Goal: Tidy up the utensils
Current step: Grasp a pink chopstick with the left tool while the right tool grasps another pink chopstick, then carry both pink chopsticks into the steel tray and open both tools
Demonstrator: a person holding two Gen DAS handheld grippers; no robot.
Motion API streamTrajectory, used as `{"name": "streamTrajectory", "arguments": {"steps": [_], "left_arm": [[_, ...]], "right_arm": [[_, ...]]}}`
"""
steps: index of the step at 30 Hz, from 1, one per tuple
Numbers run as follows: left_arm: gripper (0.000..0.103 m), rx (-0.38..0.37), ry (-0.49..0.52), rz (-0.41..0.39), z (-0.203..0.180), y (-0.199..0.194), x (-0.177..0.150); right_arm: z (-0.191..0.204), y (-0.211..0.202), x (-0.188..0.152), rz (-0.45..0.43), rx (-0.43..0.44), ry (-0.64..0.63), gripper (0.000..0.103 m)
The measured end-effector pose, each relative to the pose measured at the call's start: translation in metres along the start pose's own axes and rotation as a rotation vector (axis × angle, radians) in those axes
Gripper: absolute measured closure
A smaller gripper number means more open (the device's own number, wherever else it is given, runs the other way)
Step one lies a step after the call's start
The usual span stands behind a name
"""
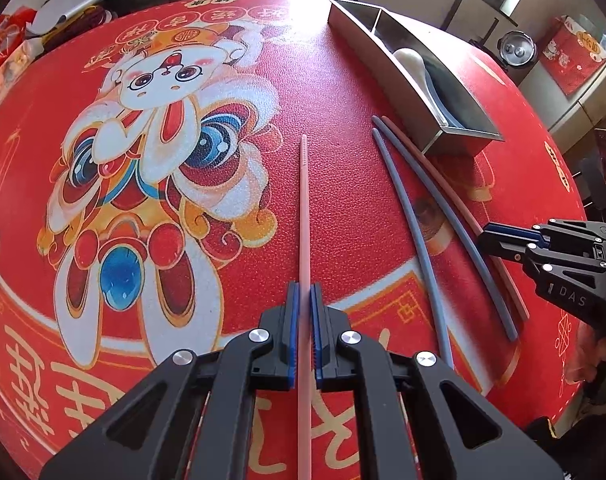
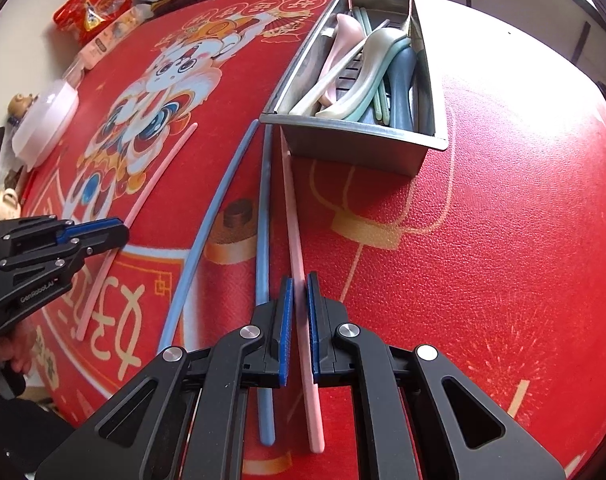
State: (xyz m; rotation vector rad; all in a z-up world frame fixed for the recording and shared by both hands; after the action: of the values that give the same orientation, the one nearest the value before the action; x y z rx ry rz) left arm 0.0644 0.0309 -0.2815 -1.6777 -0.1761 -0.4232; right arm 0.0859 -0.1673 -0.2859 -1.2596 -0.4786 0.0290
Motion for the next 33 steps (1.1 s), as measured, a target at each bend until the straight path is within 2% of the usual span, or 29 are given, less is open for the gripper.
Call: {"name": "streamTrajectory", "arguments": {"steps": [5, 10, 19, 27, 33], "left_arm": [[0.096, 0.0, 0.001, -0.007, -0.001, -0.001, -0.001], [0.097, -0.094, -0.077, 0.015, 0.01, -0.003, -0.002], [0.097, -0.172, -0.115, -0.061, 0.017, -0.039, -0.002], [0.097, -0.213, -0.162, -0.105, 0.018, -0.061, 0.012], [0.097, -0.228, -0.16, -0.13, 0.009, -0.066, 0.038]], "right_arm": [[0.0, -0.004, -0.003, 0.009, 0.029, -0.003, 0.097], [0.001, -0.014, -0.01, -0.002, 0.076, 0.028, 0.097], [0.009, -0.035, -0.02, -0.019, 0.138, 0.017, 0.097], [0.002, -0.062, -0.001, -0.101, 0.166, 0.061, 0.097], [-0.018, -0.074, 0.019, -0.15, 0.19, 0.16, 0.097]]}}
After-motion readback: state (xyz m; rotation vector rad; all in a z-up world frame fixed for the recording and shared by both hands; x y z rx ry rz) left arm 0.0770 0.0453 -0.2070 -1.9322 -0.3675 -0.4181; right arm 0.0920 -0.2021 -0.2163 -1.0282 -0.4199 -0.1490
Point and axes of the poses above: each gripper's, at about its wrist camera, not at the fingertips, and y roughly the way its jaws point, z to its left, x to its top, the point moved 1 cm from there along y, roughly the way its jaws point, and after that the axes turned 2 degrees about x, right-handed, at the moved point
